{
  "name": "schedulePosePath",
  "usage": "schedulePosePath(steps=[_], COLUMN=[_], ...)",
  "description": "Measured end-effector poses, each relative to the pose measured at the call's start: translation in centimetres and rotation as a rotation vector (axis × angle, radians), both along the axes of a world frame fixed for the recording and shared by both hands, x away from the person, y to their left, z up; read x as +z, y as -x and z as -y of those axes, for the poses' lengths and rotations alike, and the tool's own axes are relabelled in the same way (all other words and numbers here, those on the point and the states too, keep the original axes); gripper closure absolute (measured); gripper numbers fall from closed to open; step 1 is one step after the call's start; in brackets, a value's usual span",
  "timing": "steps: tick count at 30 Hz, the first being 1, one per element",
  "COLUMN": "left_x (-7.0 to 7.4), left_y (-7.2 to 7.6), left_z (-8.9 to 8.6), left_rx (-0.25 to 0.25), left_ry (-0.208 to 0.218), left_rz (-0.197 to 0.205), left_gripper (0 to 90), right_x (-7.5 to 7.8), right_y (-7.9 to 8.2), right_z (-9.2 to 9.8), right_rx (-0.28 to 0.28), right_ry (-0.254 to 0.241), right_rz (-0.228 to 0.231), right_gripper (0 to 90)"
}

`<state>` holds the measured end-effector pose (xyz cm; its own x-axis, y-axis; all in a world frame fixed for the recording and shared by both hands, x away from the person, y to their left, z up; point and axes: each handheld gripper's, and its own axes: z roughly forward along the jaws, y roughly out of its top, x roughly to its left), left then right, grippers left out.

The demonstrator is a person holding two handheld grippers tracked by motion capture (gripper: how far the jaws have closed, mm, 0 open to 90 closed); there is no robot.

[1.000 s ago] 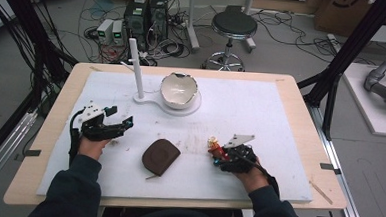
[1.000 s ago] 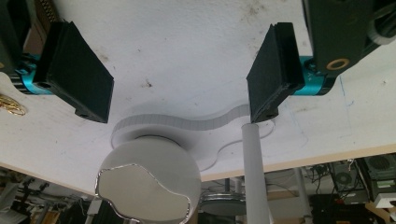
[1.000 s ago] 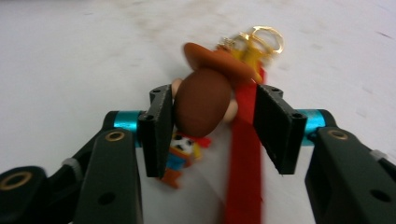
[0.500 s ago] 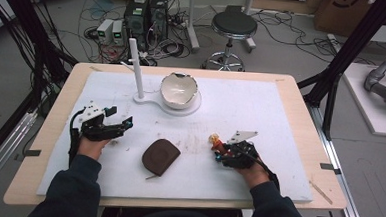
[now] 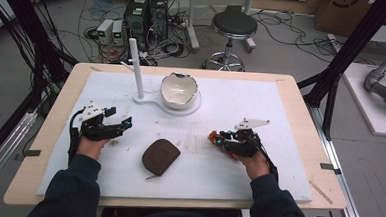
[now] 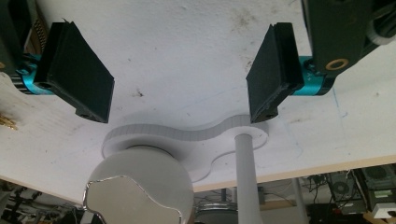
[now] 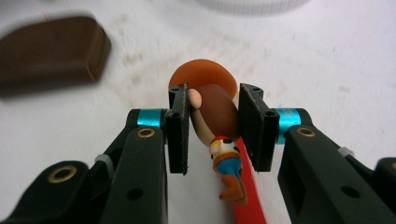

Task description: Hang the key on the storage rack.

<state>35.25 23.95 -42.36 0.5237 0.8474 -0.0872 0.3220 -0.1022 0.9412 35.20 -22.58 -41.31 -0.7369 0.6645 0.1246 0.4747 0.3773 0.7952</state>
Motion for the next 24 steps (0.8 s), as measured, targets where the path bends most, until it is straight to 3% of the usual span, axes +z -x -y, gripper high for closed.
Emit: schedulePosePath(steps=[8, 9, 11, 17, 24], left_x=[-0.1, -0.1, -0.1, -0.2, -0.2], left_y=[0.0, 0.0, 0.0, 0.0, -0.1], left_z=[-0.3, -0.2, -0.2, -0.3, -0.3], left_rx=[0.01, 0.01, 0.01, 0.014, 0.008], left_ry=[0.008, 0.008, 0.006, 0.007, 0.006], left_rz=[-0.002, -0.004, -0.005, -0.007, -0.007], left_gripper=[23.1, 23.3, 23.4, 23.5, 24.1], right_x=[1.6, 2.6, 3.1, 6.6, 9.5], right_y=[-1.6, -2.0, -2.2, -4.0, -5.8], right_z=[-1.4, -2.0, -2.3, -4.1, -6.3], right_rx=[0.029, 0.048, 0.056, 0.09, 0.119], right_ry=[-0.043, -0.074, -0.079, -0.138, -0.135], right_rz=[0.027, 0.043, 0.051, 0.092, 0.138], right_gripper=[66.8, 66.9, 67.0, 67.1, 67.1])
